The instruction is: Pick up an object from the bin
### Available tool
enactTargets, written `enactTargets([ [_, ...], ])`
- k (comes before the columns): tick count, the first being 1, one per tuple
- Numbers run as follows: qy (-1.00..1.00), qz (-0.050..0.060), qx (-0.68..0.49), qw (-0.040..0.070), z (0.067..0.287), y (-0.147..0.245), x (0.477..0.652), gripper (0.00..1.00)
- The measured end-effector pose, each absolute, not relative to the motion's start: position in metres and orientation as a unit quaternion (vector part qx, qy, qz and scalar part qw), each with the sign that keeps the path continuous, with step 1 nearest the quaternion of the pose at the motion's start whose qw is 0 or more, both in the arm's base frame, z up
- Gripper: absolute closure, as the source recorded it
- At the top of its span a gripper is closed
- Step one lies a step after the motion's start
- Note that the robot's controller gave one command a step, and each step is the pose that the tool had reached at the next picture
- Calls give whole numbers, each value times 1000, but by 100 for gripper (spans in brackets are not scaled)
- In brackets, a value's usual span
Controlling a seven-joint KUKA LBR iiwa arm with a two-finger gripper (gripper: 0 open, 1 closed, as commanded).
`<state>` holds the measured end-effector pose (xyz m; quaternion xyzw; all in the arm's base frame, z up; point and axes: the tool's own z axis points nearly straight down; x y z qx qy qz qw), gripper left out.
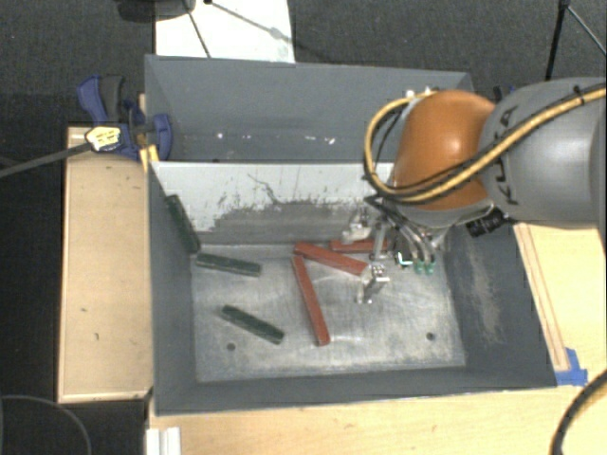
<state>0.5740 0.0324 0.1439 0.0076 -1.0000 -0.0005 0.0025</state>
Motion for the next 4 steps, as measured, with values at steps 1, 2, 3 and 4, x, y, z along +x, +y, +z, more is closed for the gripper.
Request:
enactTargets([
  [1,-1000,-1,7,-1,148,32,576,0],
  [2,-999,-2,-32,-10,81,27,590,100],
  [3,-999,-2,-32,-10,81,27,590,100],
  [4,-1000,-1,-11,-4,248,48,573,100],
])
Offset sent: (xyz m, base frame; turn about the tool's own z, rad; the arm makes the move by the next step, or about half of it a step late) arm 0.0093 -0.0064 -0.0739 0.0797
